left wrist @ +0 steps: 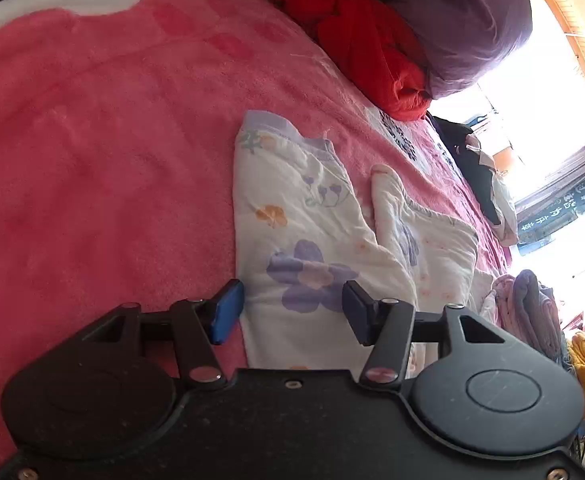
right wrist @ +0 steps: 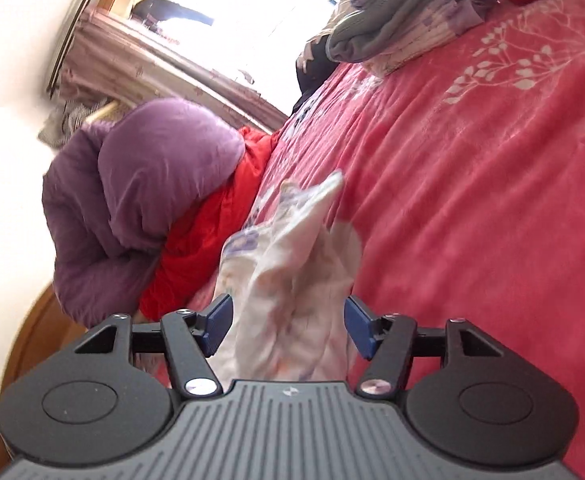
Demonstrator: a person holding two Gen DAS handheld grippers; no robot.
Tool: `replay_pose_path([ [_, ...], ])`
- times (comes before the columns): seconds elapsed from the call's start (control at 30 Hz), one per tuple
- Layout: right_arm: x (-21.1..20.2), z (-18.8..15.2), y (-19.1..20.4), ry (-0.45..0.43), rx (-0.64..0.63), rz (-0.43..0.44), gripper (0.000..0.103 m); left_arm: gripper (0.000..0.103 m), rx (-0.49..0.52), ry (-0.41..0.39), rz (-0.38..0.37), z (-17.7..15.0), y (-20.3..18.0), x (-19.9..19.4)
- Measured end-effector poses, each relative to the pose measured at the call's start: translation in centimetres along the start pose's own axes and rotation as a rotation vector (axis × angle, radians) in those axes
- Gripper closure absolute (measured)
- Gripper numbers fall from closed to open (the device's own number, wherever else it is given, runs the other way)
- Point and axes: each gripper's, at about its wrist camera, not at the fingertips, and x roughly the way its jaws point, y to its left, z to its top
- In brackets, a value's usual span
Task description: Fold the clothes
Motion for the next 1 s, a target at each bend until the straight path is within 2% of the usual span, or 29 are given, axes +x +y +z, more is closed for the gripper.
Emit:
replay_pose_path([
  [0.1, 2.2, 1.8, -2.1, 0.003, 0.073, 0.031, 0.034, 0.05, -0.023, -0.019, -0.019, 0.8, 0.6, 0.7],
  [0.23, 5.2, 3.5, -4.2, 0.033, 0.139, 0.079, 0.032, 0.057, -0.054, -0.042, -0.054, 1.5, 1.5, 1.3],
  [0.3, 6.5, 4.2, -4.3, 0.057, 0.156, 0.119, 0.031, 0.068, -0.051, -0.05, -0.061, 1.6, 1.8, 1.4],
  [0.37, 7.7, 4.8, -4.3, 0.081, 0.172, 0.17, 0.026, 0.069, -0.043, -0.053, -0.067, 1.7, 1.9, 1.4],
  [0.47, 9.2, 5.5, -3.7, 0.118, 0.172, 0.217, 0.026, 0.073, -0.004, -0.059, -0.058, 1.6, 1.5, 1.5],
  [0.5, 9.6, 5.7, -3.4, 0.128, 0.159, 0.222, 0.029, 0.079, 0.007, -0.06, -0.053, 1.5, 1.4, 1.6],
  [0.57, 10.1, 5.6, -2.8, 0.15, 0.118, 0.228, 0.07, 0.091, 0.034, -0.081, -0.04, 1.4, 1.0, 1.2],
  [0.63, 9.9, 5.2, -2.3, 0.156, 0.066, 0.206, 0.088, 0.095, 0.063, -0.116, -0.028, 1.3, 0.6, 0.4],
  [0.67, 9.6, 5.0, -2.1, 0.144, 0.049, 0.204, 0.092, 0.096, 0.078, -0.133, -0.022, 1.3, 0.3, 0.1],
  [0.77, 7.8, 5.1, -2.0, 0.088, 0.048, 0.221, 0.094, 0.096, 0.122, -0.185, -0.003, 1.1, -0.3, -1.0],
  [0.87, 4.9, 5.7, -1.9, 0.002, 0.051, 0.241, 0.094, 0.096, 0.166, -0.237, 0.015, 0.9, -1.0, -2.1],
  [1.0, 0.1, 6.3, -1.8, -0.128, 0.039, 0.214, 0.094, 0.096, 0.202, -0.317, 0.042, 0.7, -1.6, -5.0],
])
